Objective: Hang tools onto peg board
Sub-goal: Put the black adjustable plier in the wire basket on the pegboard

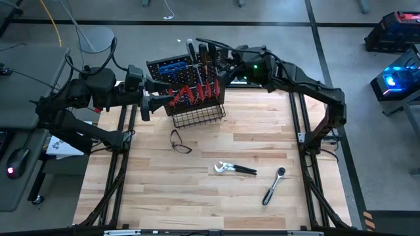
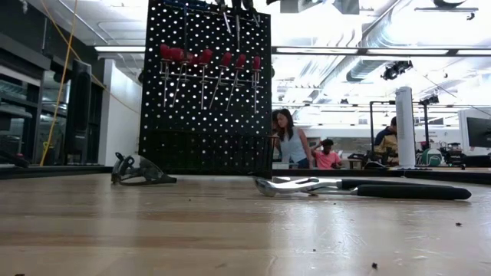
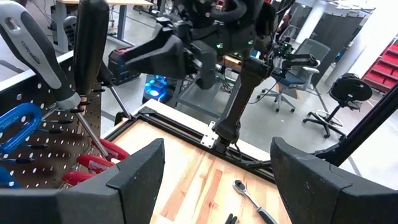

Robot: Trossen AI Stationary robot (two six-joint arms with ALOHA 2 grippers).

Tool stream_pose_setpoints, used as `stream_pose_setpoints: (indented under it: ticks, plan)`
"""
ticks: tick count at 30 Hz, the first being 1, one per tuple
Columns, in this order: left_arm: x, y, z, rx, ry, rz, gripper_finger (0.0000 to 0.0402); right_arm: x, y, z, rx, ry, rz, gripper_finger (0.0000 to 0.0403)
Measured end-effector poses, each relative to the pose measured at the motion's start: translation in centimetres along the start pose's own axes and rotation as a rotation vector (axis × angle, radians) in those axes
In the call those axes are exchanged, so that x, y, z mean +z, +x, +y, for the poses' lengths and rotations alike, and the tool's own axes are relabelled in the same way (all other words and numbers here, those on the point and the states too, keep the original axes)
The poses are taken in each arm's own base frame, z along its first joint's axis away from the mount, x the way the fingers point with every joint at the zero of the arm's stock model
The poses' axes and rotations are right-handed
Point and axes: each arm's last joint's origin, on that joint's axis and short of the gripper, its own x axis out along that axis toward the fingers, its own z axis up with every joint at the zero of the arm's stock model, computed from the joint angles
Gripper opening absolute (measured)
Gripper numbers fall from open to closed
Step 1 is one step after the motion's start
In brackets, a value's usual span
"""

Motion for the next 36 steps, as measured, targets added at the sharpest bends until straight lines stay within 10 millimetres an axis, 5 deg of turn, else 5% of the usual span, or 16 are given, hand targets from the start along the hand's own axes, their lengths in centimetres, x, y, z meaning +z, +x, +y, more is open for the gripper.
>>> stream_pose_setpoints:
  ticks: [6, 12, 21, 28, 36]
  plan:
    - [0.0, 0.0, 0.0, -0.013, 0.001, 0.007, 0.0268, -1.0, -1.9, 1.0, 0.036, -0.024, 0.089, 0.0165]
    - [-1.4, -0.2, -0.1, -0.163, 0.019, 0.204, 0.0268, -4.4, -3.9, 2.9, 0.15, -0.046, 0.395, 0.0165]
    - [-9.2, 0.8, -1.1, -0.263, 0.059, 0.682, 0.0268, -10.0, -7.5, 7.7, 0.159, -0.114, 0.76, 0.0165]
    - [-17.2, 4.1, -1.6, -0.371, 0.104, 0.752, 0.0268, -17.7, -8.0, 12.6, 0.194, -0.27, 1.092, 0.0165]
    - [-19.9, 5.1, -0.4, -0.291, 0.043, 0.783, 0.0268, -27.5, -4.1, 14.3, 0.399, -0.351, 1.079, 0.0165]
